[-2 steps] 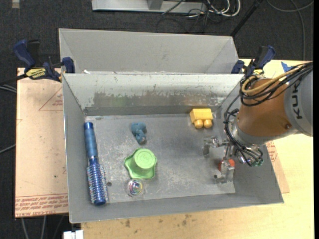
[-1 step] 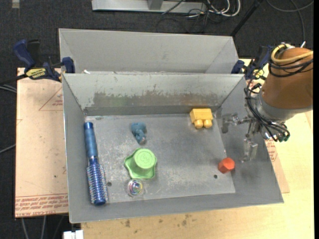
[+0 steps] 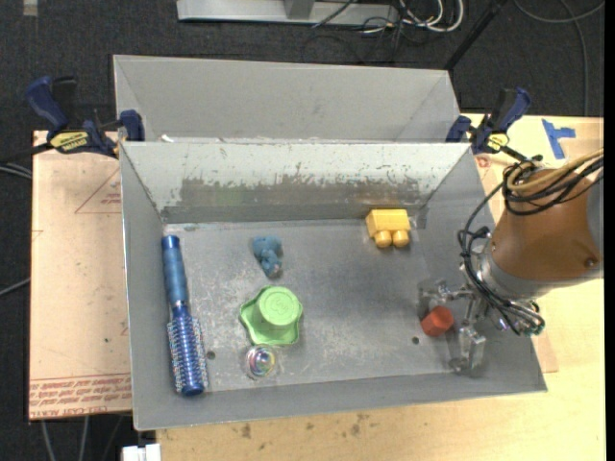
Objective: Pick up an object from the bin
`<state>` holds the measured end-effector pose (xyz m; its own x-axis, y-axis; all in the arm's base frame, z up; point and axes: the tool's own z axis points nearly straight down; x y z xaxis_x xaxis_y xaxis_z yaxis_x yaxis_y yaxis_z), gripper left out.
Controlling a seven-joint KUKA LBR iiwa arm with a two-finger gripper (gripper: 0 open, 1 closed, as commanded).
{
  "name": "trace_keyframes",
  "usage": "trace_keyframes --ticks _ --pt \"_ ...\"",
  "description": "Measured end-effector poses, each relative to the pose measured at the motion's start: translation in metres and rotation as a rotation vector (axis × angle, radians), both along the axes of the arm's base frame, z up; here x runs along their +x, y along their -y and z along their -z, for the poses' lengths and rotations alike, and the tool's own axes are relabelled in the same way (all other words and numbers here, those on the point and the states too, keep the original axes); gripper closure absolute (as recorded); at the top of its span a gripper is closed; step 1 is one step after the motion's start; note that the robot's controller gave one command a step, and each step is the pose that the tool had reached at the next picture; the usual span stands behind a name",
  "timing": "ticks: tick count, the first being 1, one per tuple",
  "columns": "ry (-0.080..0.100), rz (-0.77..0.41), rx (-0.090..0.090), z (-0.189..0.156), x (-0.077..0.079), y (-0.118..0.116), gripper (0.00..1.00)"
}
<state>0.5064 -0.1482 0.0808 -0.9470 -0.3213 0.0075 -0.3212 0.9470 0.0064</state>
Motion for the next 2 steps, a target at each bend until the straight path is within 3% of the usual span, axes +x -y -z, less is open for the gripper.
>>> trace_keyframes --ticks 1,2 --pt "0.01 -0.003 -0.002 -0.005 0.004 0.0 1.0" --pt "0.018 -0.004 -0.005 -0.109 -0.018 -0.005 1.0"
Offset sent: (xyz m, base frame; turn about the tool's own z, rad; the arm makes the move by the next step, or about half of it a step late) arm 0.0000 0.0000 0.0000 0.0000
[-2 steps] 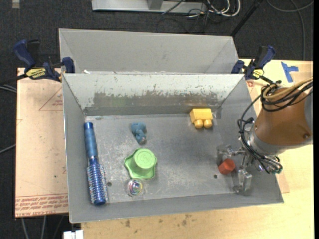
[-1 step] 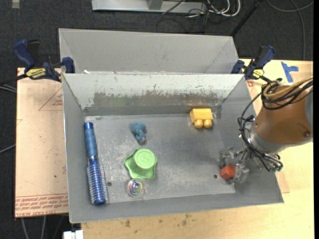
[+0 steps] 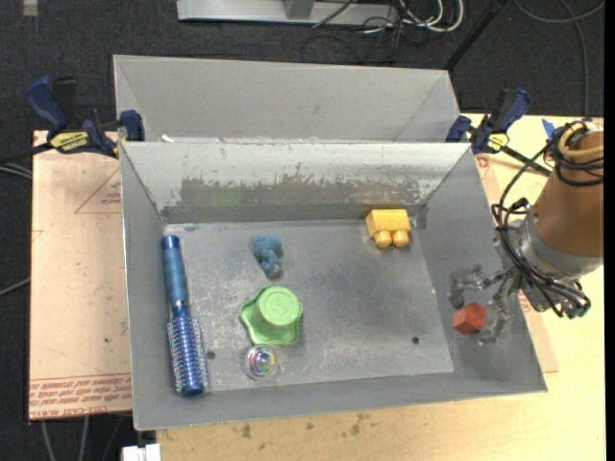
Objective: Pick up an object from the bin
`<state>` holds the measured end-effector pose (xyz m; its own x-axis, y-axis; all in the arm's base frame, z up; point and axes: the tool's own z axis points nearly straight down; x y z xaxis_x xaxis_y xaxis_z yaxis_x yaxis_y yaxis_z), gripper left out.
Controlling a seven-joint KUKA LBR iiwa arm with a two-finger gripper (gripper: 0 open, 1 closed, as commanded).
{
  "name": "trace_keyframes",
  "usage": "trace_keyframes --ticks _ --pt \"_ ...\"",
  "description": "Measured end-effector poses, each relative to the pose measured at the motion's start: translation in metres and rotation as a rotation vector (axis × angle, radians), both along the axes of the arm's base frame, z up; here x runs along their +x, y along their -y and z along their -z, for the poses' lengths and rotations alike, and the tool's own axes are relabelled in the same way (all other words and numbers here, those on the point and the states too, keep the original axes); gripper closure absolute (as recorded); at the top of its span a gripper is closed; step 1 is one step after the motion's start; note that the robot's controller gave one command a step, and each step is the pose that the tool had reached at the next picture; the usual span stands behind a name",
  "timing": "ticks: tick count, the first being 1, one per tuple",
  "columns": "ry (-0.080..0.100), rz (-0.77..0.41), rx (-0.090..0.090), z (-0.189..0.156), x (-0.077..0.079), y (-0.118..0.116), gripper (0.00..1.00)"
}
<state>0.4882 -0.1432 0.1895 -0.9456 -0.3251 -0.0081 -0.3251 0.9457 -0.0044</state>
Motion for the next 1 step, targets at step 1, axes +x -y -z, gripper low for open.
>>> trace_keyframes --ticks 1 --pt "0.005 0.018 -0.001 -0.0874 0.0369 0.0029 1.0"
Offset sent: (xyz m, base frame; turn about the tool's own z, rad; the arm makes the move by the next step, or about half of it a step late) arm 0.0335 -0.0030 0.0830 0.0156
